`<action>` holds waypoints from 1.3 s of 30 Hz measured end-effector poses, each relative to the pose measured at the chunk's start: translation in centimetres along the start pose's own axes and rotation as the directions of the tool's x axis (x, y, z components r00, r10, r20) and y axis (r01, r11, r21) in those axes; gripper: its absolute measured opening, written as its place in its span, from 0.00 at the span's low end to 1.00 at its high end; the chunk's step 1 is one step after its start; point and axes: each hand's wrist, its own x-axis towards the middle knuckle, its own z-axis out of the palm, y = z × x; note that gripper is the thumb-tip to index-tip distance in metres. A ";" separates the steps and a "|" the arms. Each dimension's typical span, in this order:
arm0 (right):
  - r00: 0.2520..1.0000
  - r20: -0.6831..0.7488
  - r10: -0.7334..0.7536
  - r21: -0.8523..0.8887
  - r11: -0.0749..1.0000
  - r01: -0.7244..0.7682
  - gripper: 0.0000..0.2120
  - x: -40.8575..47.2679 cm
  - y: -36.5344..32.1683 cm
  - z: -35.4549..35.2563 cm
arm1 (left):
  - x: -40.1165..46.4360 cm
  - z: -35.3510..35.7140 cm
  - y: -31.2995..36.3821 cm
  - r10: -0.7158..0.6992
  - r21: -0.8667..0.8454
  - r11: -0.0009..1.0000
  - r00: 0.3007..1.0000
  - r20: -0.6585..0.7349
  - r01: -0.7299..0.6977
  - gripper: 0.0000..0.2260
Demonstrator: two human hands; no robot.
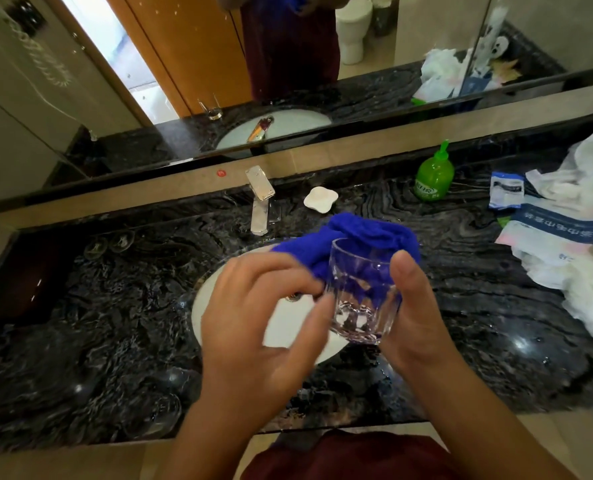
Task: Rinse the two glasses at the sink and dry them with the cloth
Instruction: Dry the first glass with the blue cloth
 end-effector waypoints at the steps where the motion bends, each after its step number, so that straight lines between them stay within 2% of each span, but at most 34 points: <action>1: 1.000 0.018 -0.014 -0.024 1.000 0.014 0.48 0.0 0.1 0.0 | 0.4 0.3 0.2 0.044 0.058 0.997 0.998 0.046 -0.047 0.11; 4: 0.997 0.046 -0.057 -0.130 0.990 0.062 0.41 -0.6 0.5 -0.1 | 0.9 1.4 -0.2 0.105 0.090 0.988 0.973 0.208 -0.126 0.23; 7: 0.998 0.050 -0.042 -0.244 0.968 0.053 0.43 -1.0 0.7 -0.1 | 0.9 1.9 -0.6 0.046 0.031 0.998 0.950 0.310 -0.058 0.18; 9: 0.998 0.053 -0.014 -0.308 0.951 0.030 0.46 -1.1 0.7 -0.3 | 1.1 1.7 -1.0 -0.003 0.050 0.999 0.933 0.359 -0.016 0.16; 12: 0.997 0.073 0.038 -0.408 0.913 -0.004 0.49 -1.0 0.6 -0.6 | 1.2 1.4 -1.6 -0.038 0.040 0.999 0.878 0.476 0.022 0.15; 15: 0.995 0.065 0.071 -0.407 0.913 -0.038 0.44 -1.3 0.1 -0.5 | 1.3 1.3 -1.8 -0.080 -0.023 0.993 0.827 0.556 0.112 0.12; 19: 0.986 -0.116 0.124 -0.286 0.946 -0.152 0.28 -1.4 -0.6 0.2 | 0.9 1.5 -1.4 -0.131 -0.165 0.956 0.854 0.504 0.243 0.09; 21: 0.969 -0.242 0.051 -0.239 0.965 -0.111 0.26 -0.9 -0.8 0.0 | 0.5 1.5 -1.4 -0.220 -0.245 0.899 0.859 0.462 0.362 0.10; 23: 0.934 -0.355 -0.030 -0.117 0.993 -0.013 0.22 -0.3 -1.7 -0.4 | 0.3 1.5 -1.8 -0.341 -0.326 0.810 0.845 0.412 0.487 0.11; 25: 0.942 -0.320 -0.098 0.015 0.994 0.109 0.16 0.0 -2.8 -0.9 | 0.5 1.6 -2.2 -0.460 -0.392 0.720 0.816 0.350 0.573 0.13; 26: 0.959 -0.254 -0.122 0.044 0.990 0.138 0.19 -0.1 -3.5 -1.0 | 0.7 1.6 -2.3 -0.500 -0.406 0.693 0.802 0.326 0.596 0.14; 28: 0.982 -0.084 -0.169 -0.002 0.986 0.169 0.25 -0.7 -4.3 -0.7 | 0.9 1.9 -2.2 -0.564 -0.401 0.653 0.766 0.309 0.642 0.14; 29: 0.979 0.010 -0.204 -0.066 0.977 0.204 0.24 -1.1 -4.4 -0.4 | 0.9 2.2 -2.0 -0.592 -0.404 0.624 0.743 0.313 0.668 0.13; 31: 0.921 0.232 -0.313 -0.288 0.882 0.373 0.17 -1.9 -3.9 0.8 | 0.9 2.8 -1.9 -0.629 -0.436 0.551 0.697 0.344 0.712 0.14; 33: 0.826 0.424 -0.371 -0.583 0.586 0.562 0.13 -1.9 -2.4 1.3 | 0.4 3.4 -2.3 -0.647 -0.458 0.495 0.665 0.372 0.738 0.16; 34: 0.783 0.493 -0.379 -0.645 0.444 0.622 0.12 -1.7 -1.8 1.4 | 0.1 3.6 -2.4 -0.655 -0.472 0.476 0.657 0.373 0.742 0.14; 35: 0.761 0.531 -0.371 -0.671 0.364 0.646 0.11 -1.4 -1.4 1.5 | 0.0 3.6 -2.3 -0.661 -0.492 0.456 0.653 0.371 0.741 0.11; 37: 0.752 0.560 -0.349 -0.688 0.311 0.656 0.16 -1.1 -0.7 1.7 | -0.3 3.7 -2.3 -0.696 -0.562 0.365 0.618 0.364 0.742 0.07; 39: 0.725 0.572 -0.384 -0.698 0.237 0.676 0.23 -1.2 0.4 1.7 | 0.1 3.8 -2.1 -0.740 -0.664 0.136 0.521 0.425 0.735 0.07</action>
